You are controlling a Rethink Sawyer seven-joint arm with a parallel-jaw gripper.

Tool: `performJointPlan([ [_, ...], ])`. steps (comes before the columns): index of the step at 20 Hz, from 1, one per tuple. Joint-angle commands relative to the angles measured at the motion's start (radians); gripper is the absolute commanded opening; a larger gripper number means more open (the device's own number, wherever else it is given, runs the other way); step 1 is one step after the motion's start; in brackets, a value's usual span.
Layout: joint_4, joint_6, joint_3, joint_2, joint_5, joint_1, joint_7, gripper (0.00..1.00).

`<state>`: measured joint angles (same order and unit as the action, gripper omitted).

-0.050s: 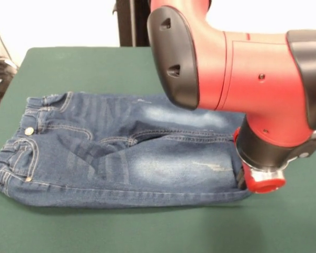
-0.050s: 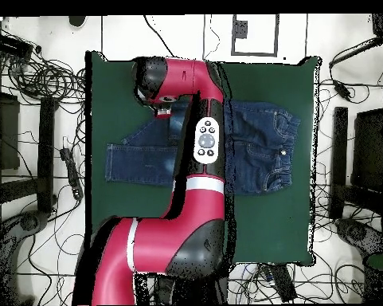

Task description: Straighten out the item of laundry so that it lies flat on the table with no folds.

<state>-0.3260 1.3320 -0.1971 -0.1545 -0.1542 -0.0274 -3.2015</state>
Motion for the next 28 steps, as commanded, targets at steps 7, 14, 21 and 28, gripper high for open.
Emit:
performJointPlan([
  [7,-0.037,-0.079,0.016,-0.038,-0.06,-0.065,-0.368,0.0],
  [14,-0.082,-0.035,0.034,-0.008,-0.096,-0.061,-0.315,0.0],
  [21,-0.372,-0.095,0.039,0.165,-0.056,-0.048,-0.083,0.0],
  [28,-0.633,-0.27,0.06,0.289,-0.035,-0.027,0.013,0.0],
])
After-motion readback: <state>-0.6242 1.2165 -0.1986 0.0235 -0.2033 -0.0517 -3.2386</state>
